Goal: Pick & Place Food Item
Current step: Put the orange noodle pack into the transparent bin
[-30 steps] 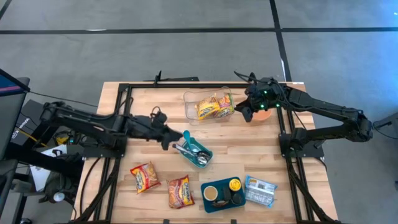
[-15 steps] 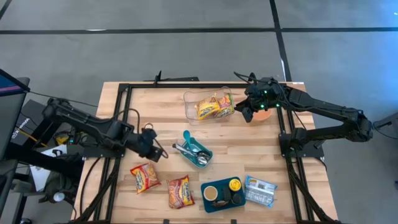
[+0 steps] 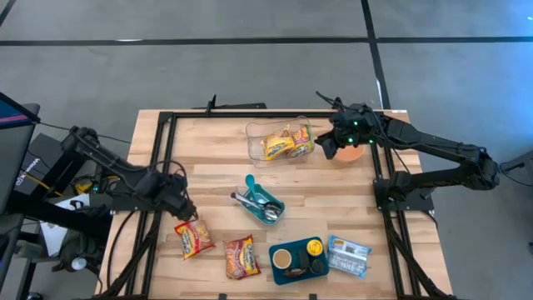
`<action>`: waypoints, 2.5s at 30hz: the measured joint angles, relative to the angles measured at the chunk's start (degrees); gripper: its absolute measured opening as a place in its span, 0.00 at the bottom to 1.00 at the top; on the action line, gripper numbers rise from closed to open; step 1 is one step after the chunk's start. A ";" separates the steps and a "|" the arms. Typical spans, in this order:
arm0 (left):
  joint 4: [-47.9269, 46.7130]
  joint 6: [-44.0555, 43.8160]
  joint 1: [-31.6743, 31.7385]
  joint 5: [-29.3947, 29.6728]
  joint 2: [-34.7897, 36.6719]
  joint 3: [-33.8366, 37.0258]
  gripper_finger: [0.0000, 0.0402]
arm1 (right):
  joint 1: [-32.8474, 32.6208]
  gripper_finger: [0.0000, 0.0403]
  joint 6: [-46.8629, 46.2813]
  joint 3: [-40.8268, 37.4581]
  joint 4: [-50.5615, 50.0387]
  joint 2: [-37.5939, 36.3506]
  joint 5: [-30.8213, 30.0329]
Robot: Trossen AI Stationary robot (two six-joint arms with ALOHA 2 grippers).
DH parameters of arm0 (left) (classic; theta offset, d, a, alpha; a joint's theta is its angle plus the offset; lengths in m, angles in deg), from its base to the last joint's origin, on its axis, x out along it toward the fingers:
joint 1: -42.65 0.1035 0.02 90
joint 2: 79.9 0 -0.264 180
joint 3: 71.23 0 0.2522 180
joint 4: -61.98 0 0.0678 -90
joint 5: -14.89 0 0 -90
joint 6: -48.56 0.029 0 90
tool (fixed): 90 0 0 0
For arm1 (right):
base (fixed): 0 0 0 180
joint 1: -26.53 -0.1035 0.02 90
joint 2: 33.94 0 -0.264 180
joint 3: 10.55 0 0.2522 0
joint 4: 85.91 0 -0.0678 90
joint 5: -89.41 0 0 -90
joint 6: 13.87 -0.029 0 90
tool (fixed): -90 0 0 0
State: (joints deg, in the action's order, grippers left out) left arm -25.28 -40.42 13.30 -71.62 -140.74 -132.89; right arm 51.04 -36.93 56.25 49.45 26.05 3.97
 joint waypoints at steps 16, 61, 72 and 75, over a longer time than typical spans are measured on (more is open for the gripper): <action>-0.72 6.65 -7.15 3.78 0.00 0.00 0.04 | -0.04 0.25 -4.01 0.00 -0.07 0.00 -0.13; 17.90 57.62 -15.77 -3.30 -12.88 0.07 0.38 | -1.29 0.25 -1.99 0.02 0.02 0.00 -0.10; 14.51 55.30 -15.71 -3.00 -16.79 0.07 0.38 | -1.29 0.25 -2.00 0.02 0.01 0.00 -0.09; 14.50 53.80 -15.69 -3.00 -16.79 0.07 0.38 | -1.29 0.25 -1.98 0.02 0.02 0.00 -0.09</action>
State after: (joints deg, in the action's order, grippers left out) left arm -10.78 13.37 -2.39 -74.62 -157.53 -132.83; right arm 49.75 -38.91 56.27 49.48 26.05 3.88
